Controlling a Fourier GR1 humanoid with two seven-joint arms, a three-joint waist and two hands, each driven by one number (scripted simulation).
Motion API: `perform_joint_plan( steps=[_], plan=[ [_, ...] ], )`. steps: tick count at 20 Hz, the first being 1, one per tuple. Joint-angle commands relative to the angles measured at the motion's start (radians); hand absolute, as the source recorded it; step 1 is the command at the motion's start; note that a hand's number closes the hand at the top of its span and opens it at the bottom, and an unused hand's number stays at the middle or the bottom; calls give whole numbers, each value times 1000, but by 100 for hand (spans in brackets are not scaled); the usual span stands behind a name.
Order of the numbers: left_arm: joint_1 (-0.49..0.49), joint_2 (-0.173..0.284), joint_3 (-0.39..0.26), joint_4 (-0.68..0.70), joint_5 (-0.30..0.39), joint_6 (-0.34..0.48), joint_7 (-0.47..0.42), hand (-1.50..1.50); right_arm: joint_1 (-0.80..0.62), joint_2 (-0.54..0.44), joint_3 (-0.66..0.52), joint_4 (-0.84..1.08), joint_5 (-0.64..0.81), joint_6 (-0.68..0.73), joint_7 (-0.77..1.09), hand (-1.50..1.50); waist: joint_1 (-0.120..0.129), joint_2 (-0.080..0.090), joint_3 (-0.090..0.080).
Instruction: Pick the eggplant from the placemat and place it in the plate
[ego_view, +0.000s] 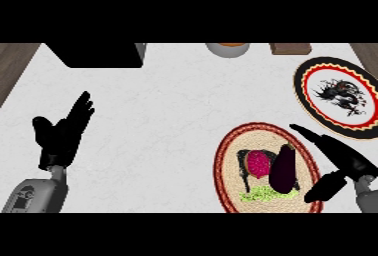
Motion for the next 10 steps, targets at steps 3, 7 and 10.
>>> perform_joint_plan(
  steps=[3,7,10],
  plan=[
    [38,-42,12,-13,-24,-20,-22,0,-93,78,-20,95,74,72,34,-150,2,0,0],
    [11,-9,59,-20,-20,-69,32,0,-59,118,-26,131,169,42,-3,-150,-1,0,0],
    [0,-58,57,1,-61,-52,-11,0,-111,128,-86,161,185,101,-16,-150,-1,0,0]
  ],
)
